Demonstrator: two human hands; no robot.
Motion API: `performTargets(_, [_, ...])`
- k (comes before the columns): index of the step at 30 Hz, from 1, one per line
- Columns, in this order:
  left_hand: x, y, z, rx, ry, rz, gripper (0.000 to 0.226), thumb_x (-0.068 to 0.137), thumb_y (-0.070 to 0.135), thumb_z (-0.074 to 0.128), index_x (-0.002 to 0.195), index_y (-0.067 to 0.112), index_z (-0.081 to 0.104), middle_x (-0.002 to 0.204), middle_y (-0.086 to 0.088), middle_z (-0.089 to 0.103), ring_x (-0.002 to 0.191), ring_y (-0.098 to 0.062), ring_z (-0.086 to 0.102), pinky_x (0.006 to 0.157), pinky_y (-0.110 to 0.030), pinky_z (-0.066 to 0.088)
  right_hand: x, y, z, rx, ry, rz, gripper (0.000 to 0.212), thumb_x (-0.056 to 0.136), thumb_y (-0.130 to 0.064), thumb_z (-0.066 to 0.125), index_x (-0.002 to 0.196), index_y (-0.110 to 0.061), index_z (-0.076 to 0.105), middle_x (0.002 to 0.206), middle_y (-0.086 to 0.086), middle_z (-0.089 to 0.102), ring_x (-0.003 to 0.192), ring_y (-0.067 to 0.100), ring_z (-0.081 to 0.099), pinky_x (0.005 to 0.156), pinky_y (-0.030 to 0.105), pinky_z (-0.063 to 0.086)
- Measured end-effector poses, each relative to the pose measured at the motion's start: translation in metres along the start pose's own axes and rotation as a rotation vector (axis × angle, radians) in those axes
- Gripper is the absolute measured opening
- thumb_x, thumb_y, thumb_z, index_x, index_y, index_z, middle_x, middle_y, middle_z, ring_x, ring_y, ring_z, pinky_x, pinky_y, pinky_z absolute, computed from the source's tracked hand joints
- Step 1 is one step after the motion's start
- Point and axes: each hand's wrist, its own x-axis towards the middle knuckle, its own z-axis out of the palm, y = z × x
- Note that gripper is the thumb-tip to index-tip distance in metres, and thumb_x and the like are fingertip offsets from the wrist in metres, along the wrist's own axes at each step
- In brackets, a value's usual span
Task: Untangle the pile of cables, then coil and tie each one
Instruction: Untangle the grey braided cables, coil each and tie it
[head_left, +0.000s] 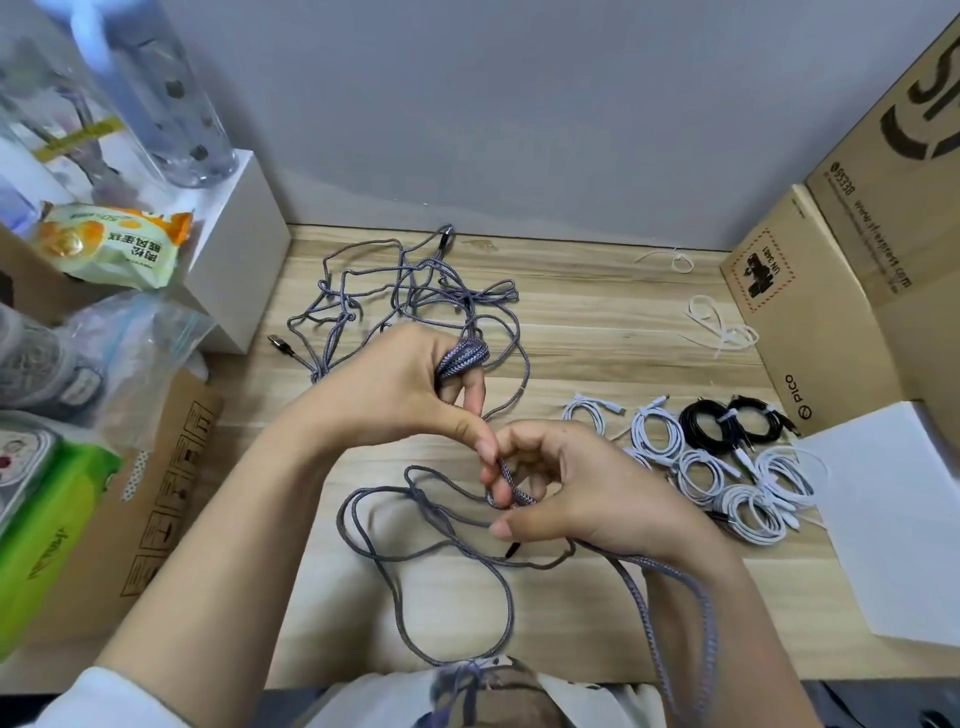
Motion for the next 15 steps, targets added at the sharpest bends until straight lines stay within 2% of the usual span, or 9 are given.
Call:
performTargets(2, [-0.001, 0.000, -0.001, 0.043, 0.031, -0.024, 0.036, 0.041, 0.026, 0.089, 0.057, 0.019, 0.057, 0.044, 0.008, 0.038, 0.043, -0.005, 0.030, 0.042, -0.021, 0.021, 0.001, -0.001, 0.000, -0.101, 0.006, 0.042, 0.033, 0.070, 0.006, 0.076, 0.076, -0.021, 0.058, 0.072, -0.008, 0.056, 0.058, -0.004, 0.047, 0.056, 0.008, 0.034])
performTargets(4, [0.001, -0.004, 0.001, 0.090, 0.036, -0.030, 0.037, 0.041, 0.029, 0.090, 0.057, 0.021, 0.058, 0.047, 0.006, 0.040, 0.046, -0.007, 0.032, 0.046, -0.025, 0.024, 0.000, 0.000, 0.000, -0.230, 0.030, 0.056, 0.034, 0.069, 0.001, 0.078, 0.068, -0.024, 0.055, 0.066, -0.013, 0.054, 0.058, -0.002, 0.044, 0.056, 0.011, 0.034])
performTargets(7, [0.005, -0.013, 0.005, 0.183, 0.017, -0.027, 0.040, 0.046, 0.038, 0.091, 0.055, 0.019, 0.057, 0.054, 0.002, 0.044, 0.051, -0.010, 0.035, 0.051, -0.029, 0.028, 0.002, 0.003, -0.004, -0.338, 0.210, -0.002, 0.042, 0.067, 0.001, 0.078, 0.055, -0.027, 0.049, 0.054, -0.017, 0.050, 0.058, -0.002, 0.044, 0.058, 0.012, 0.035])
performTargets(9, [0.007, -0.015, 0.008, 0.155, -0.086, -0.007, 0.044, 0.060, 0.054, 0.075, 0.053, 0.016, 0.055, 0.050, 0.002, 0.040, 0.049, -0.010, 0.033, 0.048, -0.027, 0.026, 0.003, 0.007, -0.007, -0.422, 0.356, -0.084, 0.048, 0.069, 0.003, 0.075, 0.051, -0.032, 0.046, 0.056, -0.014, 0.050, 0.061, 0.000, 0.047, 0.058, 0.013, 0.034])
performTargets(12, [0.004, -0.011, 0.014, -0.013, -0.332, -0.119, 0.044, 0.079, 0.053, 0.052, 0.054, 0.018, 0.062, 0.041, 0.000, 0.035, 0.040, -0.014, 0.029, 0.041, -0.020, 0.025, 0.007, 0.016, -0.011, -0.488, 0.544, -0.130, 0.051, 0.064, 0.009, 0.068, 0.046, -0.035, 0.050, 0.066, -0.015, 0.055, 0.069, 0.006, 0.052, 0.063, 0.027, 0.039])
performTargets(15, [0.000, -0.015, 0.016, -0.286, -0.598, -0.137, 0.051, 0.085, 0.055, 0.050, 0.059, 0.015, 0.065, 0.037, 0.004, 0.030, 0.034, -0.009, 0.022, 0.042, -0.018, 0.024, 0.012, 0.020, -0.013, -0.481, 0.672, -0.142, 0.049, 0.059, 0.010, 0.062, 0.050, -0.038, 0.056, 0.073, -0.021, 0.056, 0.070, 0.007, 0.054, 0.066, 0.034, 0.044])
